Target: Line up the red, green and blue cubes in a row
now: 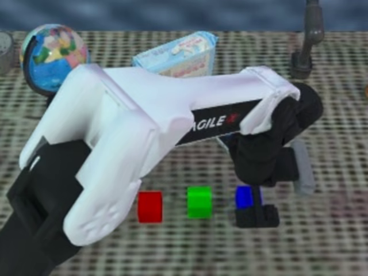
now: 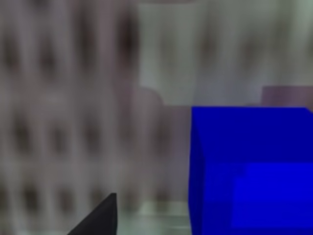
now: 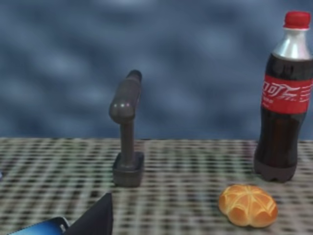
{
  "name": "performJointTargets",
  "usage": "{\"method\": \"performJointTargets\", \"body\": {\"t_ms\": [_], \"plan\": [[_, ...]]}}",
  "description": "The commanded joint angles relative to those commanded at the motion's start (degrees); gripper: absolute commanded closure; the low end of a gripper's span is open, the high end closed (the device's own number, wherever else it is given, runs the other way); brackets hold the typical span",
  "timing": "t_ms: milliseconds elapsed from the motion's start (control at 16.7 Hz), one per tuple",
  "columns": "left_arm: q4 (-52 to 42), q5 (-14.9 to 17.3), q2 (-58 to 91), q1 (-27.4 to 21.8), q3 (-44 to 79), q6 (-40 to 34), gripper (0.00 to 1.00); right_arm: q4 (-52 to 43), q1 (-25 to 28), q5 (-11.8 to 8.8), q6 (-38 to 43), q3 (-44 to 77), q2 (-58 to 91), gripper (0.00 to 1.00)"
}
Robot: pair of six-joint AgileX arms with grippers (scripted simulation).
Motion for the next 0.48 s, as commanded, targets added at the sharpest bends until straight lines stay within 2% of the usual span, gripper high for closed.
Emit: {"method": "performJointTargets", "body": {"t_ms": [300,480], "plan": [[-10.2,0.0,-2.3,1.1,7.2,-0.4,0.0,0.0,0.0,0.0,0.0,0.0,0.0,0.0],[-12.4,-0.1,-3.2,1.2,9.2,-0.2,0.0,0.0,0.0,0.0,0.0,0.0,0.0,0.0]]}}
